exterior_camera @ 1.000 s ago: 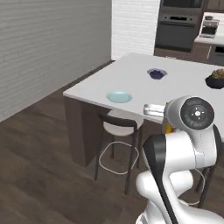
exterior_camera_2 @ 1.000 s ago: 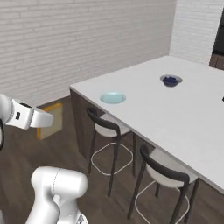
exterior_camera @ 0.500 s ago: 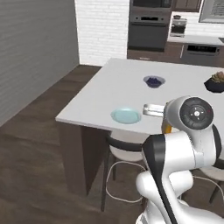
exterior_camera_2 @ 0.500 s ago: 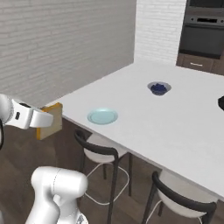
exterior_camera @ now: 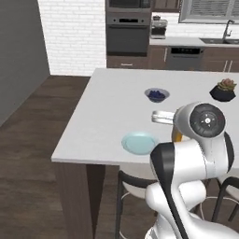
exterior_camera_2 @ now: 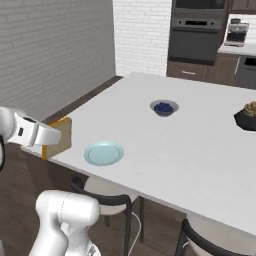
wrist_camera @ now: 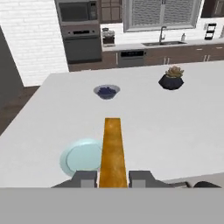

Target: Start the toaster. Once the lever pops up, take the bread to the plate on the dining counter.

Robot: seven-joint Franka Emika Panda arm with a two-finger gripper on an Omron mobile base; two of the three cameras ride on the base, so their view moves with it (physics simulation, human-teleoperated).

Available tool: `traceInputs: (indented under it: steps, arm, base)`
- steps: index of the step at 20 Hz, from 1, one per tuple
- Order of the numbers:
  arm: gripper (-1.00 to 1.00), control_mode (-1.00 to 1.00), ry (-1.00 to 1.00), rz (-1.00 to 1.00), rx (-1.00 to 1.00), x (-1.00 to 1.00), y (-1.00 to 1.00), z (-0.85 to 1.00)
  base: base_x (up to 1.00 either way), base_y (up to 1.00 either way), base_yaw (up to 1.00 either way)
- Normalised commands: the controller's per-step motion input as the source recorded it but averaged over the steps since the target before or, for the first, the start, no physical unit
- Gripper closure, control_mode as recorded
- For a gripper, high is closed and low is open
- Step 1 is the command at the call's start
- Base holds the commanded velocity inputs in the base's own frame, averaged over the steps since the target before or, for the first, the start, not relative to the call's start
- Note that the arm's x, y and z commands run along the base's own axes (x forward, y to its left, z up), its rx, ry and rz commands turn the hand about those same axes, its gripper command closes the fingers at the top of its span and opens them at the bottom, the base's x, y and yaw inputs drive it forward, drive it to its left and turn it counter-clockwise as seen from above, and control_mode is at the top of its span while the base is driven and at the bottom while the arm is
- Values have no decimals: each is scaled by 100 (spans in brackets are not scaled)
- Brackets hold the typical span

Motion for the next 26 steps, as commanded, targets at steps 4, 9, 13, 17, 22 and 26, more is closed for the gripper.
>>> traceInputs:
  steps: [4,9,13,17,22,26]
  arm:
    - [100,-100,-8,-17,-1,25,14,-2]
    - [100,-100,-11,-32,-1,52,21,0]
    - [100,-100,2,-26,0,67,6,0]
    - [100,-100,28,-16,0,69,0,-1]
    - [100,-100,32,-8,-3,62,0,-16]
    - [100,-100,30,-4,-11,59,0,-45]
  base:
    - [30,15,-17]
    - [0,0,0]
    - [0,0,0]
    - [0,0,0]
    - [0,0,0]
    - [0,0,0]
